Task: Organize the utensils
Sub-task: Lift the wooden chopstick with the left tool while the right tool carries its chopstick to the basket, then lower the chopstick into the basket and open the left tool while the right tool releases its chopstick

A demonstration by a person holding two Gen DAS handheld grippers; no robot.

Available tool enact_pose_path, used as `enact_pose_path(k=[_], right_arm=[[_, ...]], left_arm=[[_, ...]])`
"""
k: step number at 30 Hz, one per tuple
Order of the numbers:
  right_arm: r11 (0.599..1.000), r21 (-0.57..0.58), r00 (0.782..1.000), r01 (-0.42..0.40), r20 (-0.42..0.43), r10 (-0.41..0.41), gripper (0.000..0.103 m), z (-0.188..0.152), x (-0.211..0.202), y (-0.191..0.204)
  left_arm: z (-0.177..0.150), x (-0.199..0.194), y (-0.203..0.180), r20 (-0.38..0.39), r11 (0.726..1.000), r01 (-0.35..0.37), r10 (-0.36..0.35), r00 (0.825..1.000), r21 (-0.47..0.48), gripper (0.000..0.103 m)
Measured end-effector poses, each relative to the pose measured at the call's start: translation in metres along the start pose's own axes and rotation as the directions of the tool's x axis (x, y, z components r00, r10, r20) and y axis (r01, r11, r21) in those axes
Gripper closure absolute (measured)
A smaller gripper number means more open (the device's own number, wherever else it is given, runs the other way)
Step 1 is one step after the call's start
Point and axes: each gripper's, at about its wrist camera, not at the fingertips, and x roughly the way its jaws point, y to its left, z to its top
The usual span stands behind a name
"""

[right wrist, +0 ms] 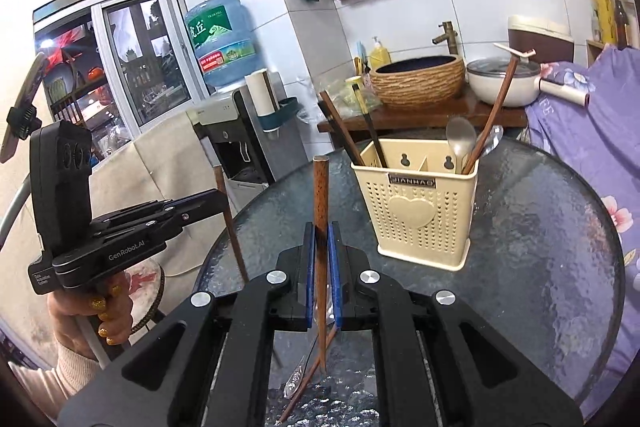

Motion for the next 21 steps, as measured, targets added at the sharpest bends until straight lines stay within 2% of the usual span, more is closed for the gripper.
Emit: enact_pose_path(k=[14,21], right_arm=[[0.998,-0.056,0.999,0.030,0.028,-0.028,0.096,0.023,-0.011,0.005],[0.993,-0.095,0.996,0.068,0.058,-0.062,0.096,0.055,-0.018,0.006]], left_arm=[[0.026,-0.009,-0.023,0.045,0.998,0.023,-0.026,0.999,0.065,0.097],[0.066,-0.014,-0.035,0.094,0.996,0.048,-0.055,0.994,0.079,0.097]])
